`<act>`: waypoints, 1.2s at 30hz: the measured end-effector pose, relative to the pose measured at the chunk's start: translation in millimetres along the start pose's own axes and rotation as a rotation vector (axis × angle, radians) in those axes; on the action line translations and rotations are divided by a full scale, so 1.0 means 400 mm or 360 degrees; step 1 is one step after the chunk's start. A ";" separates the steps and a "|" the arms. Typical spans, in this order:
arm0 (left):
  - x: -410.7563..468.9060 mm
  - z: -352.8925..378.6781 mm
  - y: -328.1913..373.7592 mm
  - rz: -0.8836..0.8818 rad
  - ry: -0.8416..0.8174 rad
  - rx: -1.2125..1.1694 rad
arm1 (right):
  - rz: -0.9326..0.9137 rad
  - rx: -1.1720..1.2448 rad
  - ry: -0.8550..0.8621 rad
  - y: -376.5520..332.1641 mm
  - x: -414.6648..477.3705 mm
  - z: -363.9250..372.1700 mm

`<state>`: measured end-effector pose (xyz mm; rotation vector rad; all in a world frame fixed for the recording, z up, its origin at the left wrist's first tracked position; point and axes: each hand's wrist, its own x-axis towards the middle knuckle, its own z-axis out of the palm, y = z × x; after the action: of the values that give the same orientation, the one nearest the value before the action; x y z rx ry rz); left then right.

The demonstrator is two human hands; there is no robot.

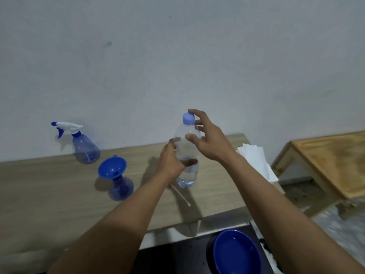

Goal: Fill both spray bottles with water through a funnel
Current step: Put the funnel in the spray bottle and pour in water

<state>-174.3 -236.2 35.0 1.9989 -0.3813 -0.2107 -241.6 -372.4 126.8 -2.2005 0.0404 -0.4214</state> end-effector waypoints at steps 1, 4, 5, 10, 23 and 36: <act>0.007 -0.003 0.008 0.0015 -0.0014 -0.0024 | 0.0028 0.0014 0.0036 -0.008 0.001 0.003; 0.013 -0.008 0.025 -0.0099 -0.0054 -0.0177 | 0.0140 0.0002 0.0139 -0.034 0.021 0.010; 0.013 -0.006 0.025 -0.0119 -0.0053 -0.0216 | 0.0169 -0.0018 0.0158 -0.040 0.029 0.011; 0.015 0.002 0.014 -0.0210 -0.0011 -0.0332 | 0.0220 0.0050 0.0144 -0.046 0.052 0.011; 0.005 -0.002 0.020 -0.0229 -0.0032 -0.0259 | 0.0201 0.0059 0.0037 -0.055 0.068 -0.019; 0.018 0.000 0.014 -0.0255 -0.0061 -0.0315 | 0.0222 0.0193 0.0119 -0.040 0.050 -0.003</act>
<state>-168.3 -241.0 40.2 1.8324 -0.2151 -0.3738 -225.1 -366.9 145.4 -2.0474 0.2027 -0.4167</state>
